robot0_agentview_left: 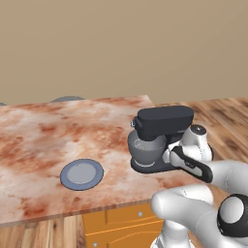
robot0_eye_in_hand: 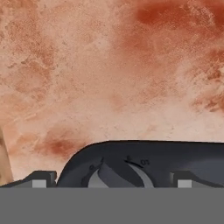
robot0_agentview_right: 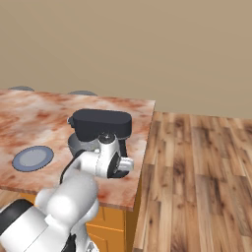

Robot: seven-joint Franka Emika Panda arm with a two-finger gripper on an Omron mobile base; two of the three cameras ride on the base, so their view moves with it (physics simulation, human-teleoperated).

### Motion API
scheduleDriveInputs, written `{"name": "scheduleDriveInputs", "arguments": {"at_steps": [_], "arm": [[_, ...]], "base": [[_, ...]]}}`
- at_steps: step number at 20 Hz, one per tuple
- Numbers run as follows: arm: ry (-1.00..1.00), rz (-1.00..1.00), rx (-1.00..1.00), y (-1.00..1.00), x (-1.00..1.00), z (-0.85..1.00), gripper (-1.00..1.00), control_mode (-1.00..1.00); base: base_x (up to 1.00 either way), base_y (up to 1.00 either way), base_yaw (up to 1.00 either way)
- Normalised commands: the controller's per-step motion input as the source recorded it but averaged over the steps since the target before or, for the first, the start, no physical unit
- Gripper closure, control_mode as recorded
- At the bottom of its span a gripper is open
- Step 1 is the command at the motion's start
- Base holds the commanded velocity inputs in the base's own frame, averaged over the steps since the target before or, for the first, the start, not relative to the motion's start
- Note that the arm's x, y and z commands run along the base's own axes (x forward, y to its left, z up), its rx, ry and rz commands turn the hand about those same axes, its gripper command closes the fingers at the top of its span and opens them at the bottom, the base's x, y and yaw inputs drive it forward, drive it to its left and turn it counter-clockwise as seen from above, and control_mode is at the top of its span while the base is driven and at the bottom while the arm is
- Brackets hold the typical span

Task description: Add butter and sugar cubes to the stand mixer bowl and then turn on the stand mixer to begin making frosting.

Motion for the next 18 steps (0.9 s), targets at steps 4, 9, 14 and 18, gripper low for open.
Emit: {"name": "scheduleDriveInputs", "arguments": {"at_steps": [4,9,14,18], "arm": [[0.0,-0.02,0.0,0.0,0.17,-0.08,-1.0,-1.0],[0.0,-0.03,0.0,0.0,0.11,-0.19,-1.0,-1.0],[0.0,-0.03,0.0,0.0,0.11,-0.21,1.0,-1.0],[0.0,-0.04,0.0,-0.08,0.04,-0.27,1.0,-1.0]], "base": [[0.0,0.0,0.0],[0.0,0.0,0.0],[0.0,0.0,0.0],[0.0,0.0,0.0]]}}
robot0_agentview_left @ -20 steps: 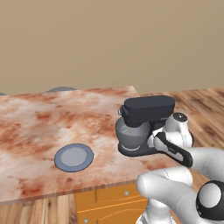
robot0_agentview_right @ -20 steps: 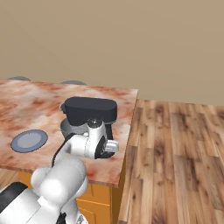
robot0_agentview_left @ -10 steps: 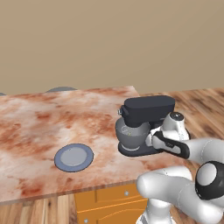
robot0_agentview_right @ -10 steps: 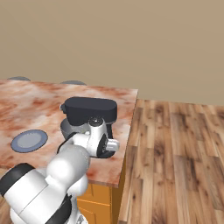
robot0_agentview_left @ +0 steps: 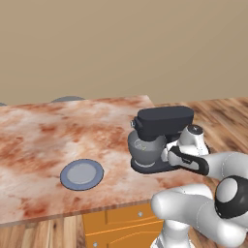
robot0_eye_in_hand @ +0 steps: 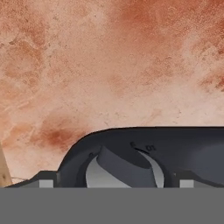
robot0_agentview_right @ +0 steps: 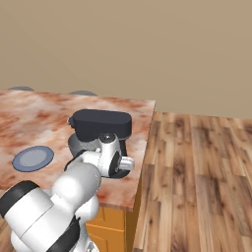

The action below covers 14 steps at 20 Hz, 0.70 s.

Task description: Add butter and sugar cubes to the stand mixer bowl and then turn on the stand mixer to begin making frosting.

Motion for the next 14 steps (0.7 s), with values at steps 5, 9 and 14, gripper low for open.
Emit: {"name": "scheduleDriveInputs", "arguments": {"at_steps": [5,9,14], "arm": [[0.0,-0.04,0.01,-0.35,0.0,-0.42,1.0,-1.0],[0.0,-0.06,0.03,-0.46,0.0,-0.41,1.0,-1.0],[0.03,-0.09,0.18,-0.7,0.0,-0.4,1.0,-1.0]], "base": [[0.0,0.0,0.0],[0.0,0.0,0.0],[0.0,0.0,0.0]]}}
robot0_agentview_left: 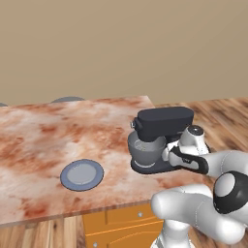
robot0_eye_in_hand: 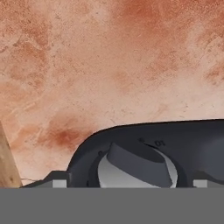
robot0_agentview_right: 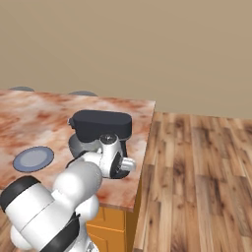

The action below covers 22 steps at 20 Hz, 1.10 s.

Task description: Add butter and sugar cubes to the stand mixer bowl and then turn on the stand mixer to begin making frosting.

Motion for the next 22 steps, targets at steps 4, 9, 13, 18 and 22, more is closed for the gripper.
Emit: {"name": "scheduleDriveInputs", "arguments": {"at_steps": [4,9,13,18,22], "arm": [[0.08,-0.07,0.26,-0.86,-0.03,-0.41,1.0,-1.0],[0.03,-0.08,0.21,-0.89,-0.35,-0.56,1.0,-1.0],[0.04,-0.13,0.01,-0.58,-0.61,-0.96,1.0,-1.0],[0.24,-0.12,0.0,-0.26,-0.26,-0.81,1.0,-1.0],[0.33,-0.01,0.0,0.0,-0.64,-0.55,1.0,-1.0]], "base": [[0.0,0.0,0.0],[0.0,0.0,0.0],[0.0,0.0,0.0],[0.0,0.0,0.0],[0.0,0.0,0.0]]}}
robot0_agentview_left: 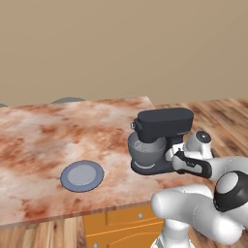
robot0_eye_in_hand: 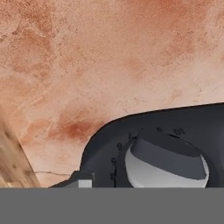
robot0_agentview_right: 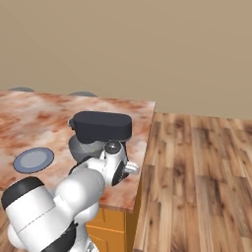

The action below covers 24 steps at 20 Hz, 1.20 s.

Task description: Add butter and sugar cubes to the stand mixer bowl and then turn on the stand mixer to begin making frosting.

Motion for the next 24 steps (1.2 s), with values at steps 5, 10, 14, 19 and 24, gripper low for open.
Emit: {"name": "scheduleDriveInputs", "arguments": {"at_steps": [5,10,14,19,24], "arm": [[0.25,0.0,0.0,0.02,-0.9,-0.56,1.0,-1.0],[0.19,0.0,0.0,0.14,-0.98,-0.52,1.0,-1.0],[0.17,0.0,0.01,-0.01,-0.79,-0.64,1.0,-1.0],[0.25,0.0,0.19,-0.54,-0.36,-0.96,1.0,-1.0],[0.25,0.0,0.38,-0.88,-0.03,-0.97,1.0,-1.0]], "base": [[0.0,0.0,0.0],[0.0,0.0,0.0],[0.0,0.0,0.0],[0.0,0.0,0.0],[0.0,0.0,0.0]]}}
